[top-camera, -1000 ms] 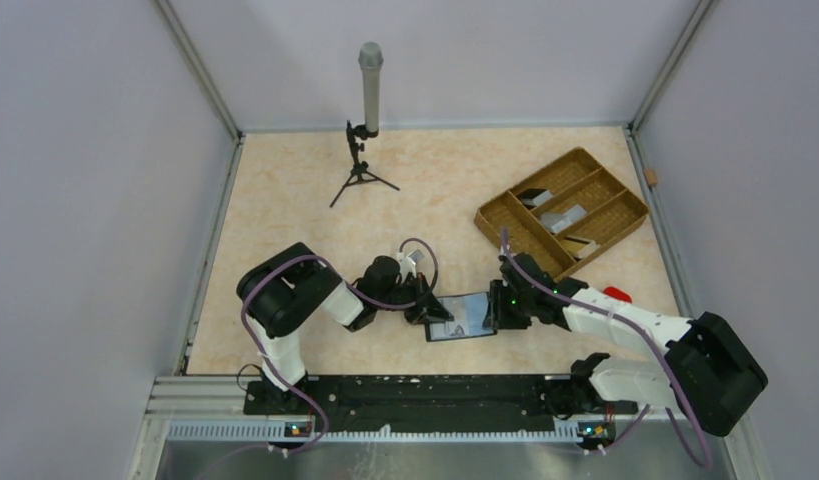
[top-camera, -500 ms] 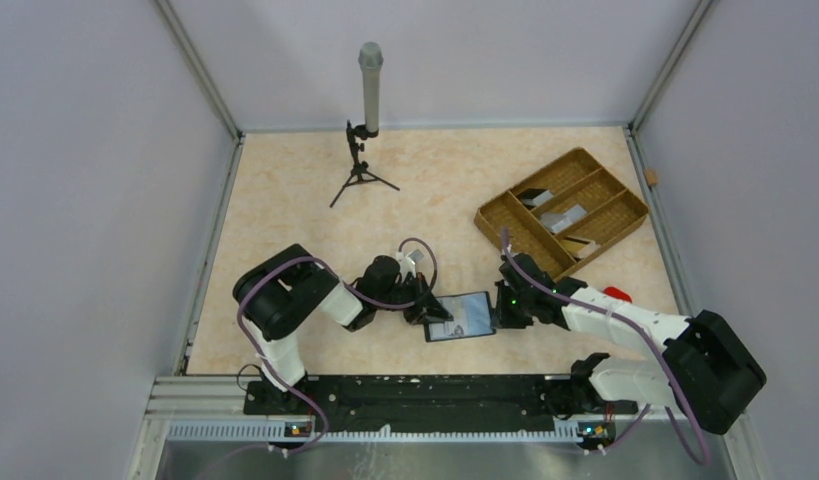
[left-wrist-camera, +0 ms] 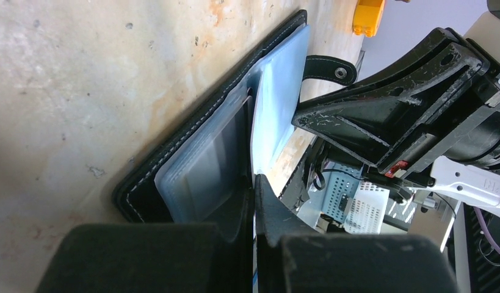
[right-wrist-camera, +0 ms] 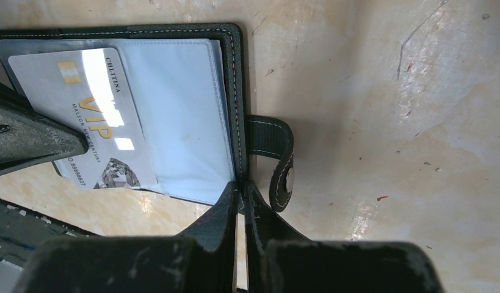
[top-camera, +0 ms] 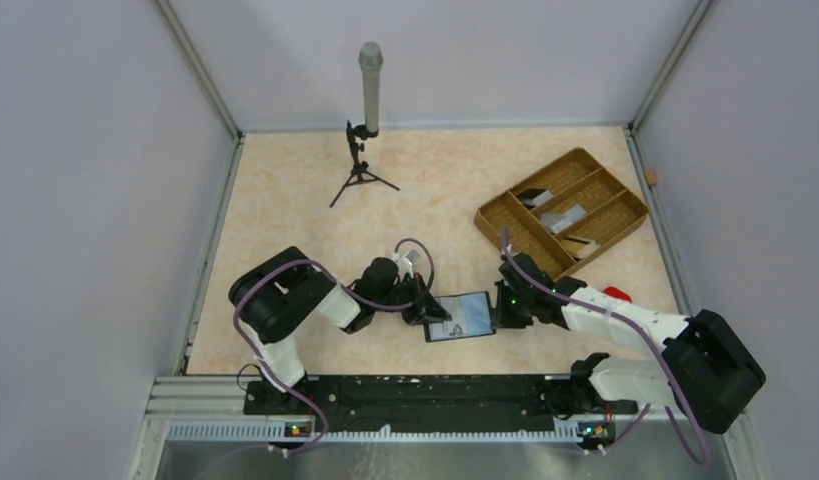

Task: Put the credit cards into the card holder
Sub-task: Insert the credit card into the card holder.

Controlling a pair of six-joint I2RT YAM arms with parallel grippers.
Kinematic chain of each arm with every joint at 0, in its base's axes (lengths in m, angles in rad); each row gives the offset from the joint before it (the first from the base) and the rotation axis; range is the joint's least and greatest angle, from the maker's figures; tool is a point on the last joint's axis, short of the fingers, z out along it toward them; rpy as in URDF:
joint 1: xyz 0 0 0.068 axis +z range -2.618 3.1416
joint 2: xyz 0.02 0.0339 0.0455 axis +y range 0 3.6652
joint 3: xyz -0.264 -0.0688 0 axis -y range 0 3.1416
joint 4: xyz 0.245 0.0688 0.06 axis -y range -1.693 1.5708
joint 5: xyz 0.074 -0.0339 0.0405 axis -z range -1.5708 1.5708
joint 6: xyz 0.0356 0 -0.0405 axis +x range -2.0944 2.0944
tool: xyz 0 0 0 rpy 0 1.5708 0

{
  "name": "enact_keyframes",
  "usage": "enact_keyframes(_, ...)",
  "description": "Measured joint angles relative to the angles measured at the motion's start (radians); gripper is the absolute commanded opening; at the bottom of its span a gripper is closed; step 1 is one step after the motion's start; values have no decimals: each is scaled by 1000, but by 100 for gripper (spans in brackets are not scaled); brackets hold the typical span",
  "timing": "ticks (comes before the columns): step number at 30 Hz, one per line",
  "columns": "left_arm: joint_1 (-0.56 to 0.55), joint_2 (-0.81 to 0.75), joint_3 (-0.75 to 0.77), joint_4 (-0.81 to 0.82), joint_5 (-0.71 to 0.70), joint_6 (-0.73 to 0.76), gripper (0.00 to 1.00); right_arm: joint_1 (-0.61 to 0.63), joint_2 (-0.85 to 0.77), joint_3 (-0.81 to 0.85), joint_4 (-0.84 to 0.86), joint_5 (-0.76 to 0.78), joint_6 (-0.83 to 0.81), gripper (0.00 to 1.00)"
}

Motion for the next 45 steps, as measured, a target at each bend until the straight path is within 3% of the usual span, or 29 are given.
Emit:
enact_keyframes(23, -49, 126, 33, 170, -14, -72, 0, 0, -6, -1, 2, -3, 1, 0)
enact_keyframes(29, -65, 118, 75, 86, -37, -51, 24, 0, -16, -7, 5, -1, 10, 0)
enact_keyframes(37, -78, -3, 148, -189, -105, 48, 49, 0, -21, -8, 2, 9, 18, 0)
enact_keyframes(45, -95, -80, 238, -443, -178, 146, 58, 2, -31, -14, 4, 14, 19, 0)
